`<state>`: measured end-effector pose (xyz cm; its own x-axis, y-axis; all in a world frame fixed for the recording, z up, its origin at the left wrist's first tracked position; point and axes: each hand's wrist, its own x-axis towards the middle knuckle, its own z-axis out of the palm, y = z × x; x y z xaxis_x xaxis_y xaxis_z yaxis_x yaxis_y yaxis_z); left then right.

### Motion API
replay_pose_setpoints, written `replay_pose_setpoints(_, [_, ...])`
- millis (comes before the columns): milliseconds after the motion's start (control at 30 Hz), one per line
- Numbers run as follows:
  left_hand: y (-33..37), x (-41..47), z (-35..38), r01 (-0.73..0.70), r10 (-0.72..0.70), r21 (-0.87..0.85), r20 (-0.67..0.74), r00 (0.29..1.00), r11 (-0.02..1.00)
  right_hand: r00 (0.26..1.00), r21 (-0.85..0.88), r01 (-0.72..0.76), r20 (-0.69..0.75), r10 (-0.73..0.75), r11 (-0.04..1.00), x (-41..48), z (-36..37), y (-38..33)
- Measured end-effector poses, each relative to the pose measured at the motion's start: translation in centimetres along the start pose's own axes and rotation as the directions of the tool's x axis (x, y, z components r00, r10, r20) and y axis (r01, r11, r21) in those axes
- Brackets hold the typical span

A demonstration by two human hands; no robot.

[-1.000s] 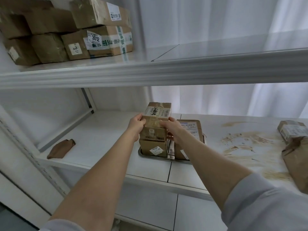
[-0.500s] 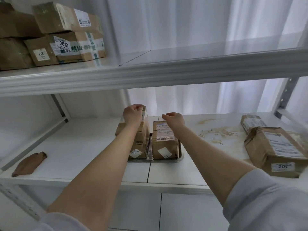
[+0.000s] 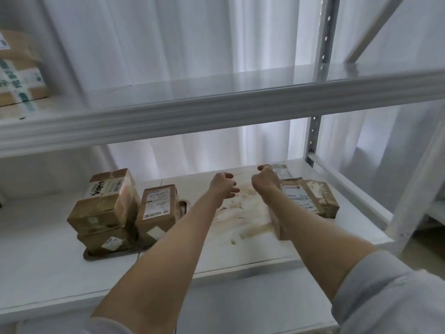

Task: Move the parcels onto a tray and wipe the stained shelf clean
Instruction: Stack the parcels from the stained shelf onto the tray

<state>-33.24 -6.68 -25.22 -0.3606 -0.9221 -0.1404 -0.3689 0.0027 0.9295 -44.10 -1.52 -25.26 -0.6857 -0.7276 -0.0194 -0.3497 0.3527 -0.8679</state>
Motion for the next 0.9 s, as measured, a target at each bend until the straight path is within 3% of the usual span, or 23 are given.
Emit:
replay_pose_setpoints(200, [-0.3, 0.9, 7.3, 0.091, -0.120, 0.139, 0.218, 0.969, 0.986, 0.973, -0.261, -0.215, -0.136, 0.184, 0.941, 3.5, -6.0, 5.4])
replay_pose_setpoints(333, [-0.3, 0.7, 11.0, 0.189, -0.235, 0.180, 0.283, 0.930, 0.965, 0.954, -0.293, -0.301, -0.090, 0.287, 0.907, 5.3, -7.8, 8.7])
replay_pose_setpoints(467, [-0.8, 0.4, 13.0, 0.264, -0.319, 0.214, 0.286, 0.904, 0.940, 0.959, -0.187, -0.276, 0.013, 0.283, 0.943, 6.4, -8.0, 11.1])
replay_pose_setpoints(700, [-1.8, 0.3, 11.9, 0.266, -0.274, 0.088, 0.099, 0.957, 0.960, 0.956, -0.016, -0.274, 0.107, 0.275, 0.961, 6.4, -6.8, 11.2])
replay_pose_setpoints(900, [-1.8, -1.0, 8.2, 0.108, -0.112, -0.048, -0.093, 0.989, 0.993, 0.959, 0.143, -0.258, 0.155, 0.236, 0.955, 6.1, -3.6, 9.3])
